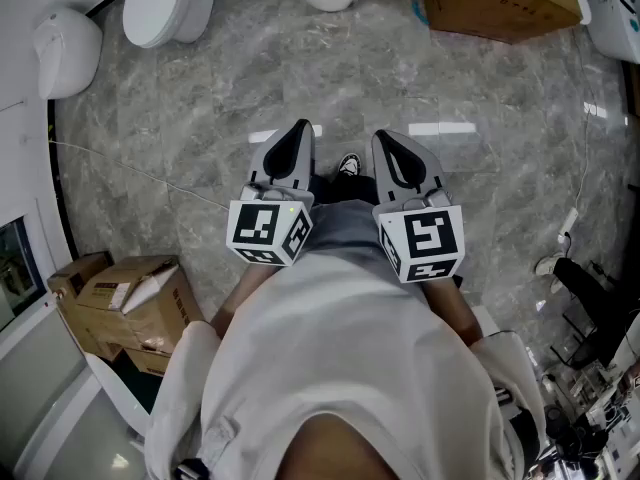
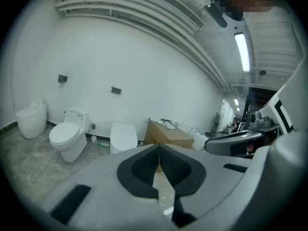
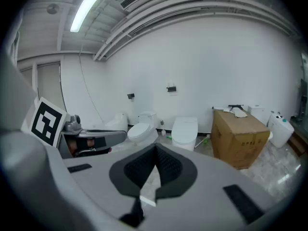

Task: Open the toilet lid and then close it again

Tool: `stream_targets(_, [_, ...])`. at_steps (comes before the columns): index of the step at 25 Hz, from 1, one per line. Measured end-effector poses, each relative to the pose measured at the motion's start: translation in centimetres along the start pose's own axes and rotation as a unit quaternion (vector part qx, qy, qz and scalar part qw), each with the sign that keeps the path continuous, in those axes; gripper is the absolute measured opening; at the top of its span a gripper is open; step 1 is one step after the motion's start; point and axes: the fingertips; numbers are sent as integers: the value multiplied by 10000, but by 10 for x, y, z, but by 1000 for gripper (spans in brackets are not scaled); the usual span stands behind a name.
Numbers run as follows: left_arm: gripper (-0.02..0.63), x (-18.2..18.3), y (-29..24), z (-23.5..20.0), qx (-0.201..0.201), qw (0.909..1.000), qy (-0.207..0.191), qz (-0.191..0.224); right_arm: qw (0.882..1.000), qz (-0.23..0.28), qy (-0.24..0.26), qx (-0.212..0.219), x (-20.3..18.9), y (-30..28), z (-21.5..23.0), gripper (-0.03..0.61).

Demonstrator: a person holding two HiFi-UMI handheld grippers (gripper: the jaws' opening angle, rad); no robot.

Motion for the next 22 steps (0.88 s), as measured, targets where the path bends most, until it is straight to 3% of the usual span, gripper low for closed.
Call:
stream_targets(10, [9,-4,-9,5,-43,9999,-75,-75,9995,89,-291,58,-1,-1,14,11])
stream_targets(22, [9,-4,-39,-34,62,9996,134,-246,9992,-66,-358,178,4,-50,17,11])
Point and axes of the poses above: the fingertips, and each gripper's own axes: y backward along the fingers, z to its right, x out of its top, and after that the axes turned 13 degrees about z, right-handed
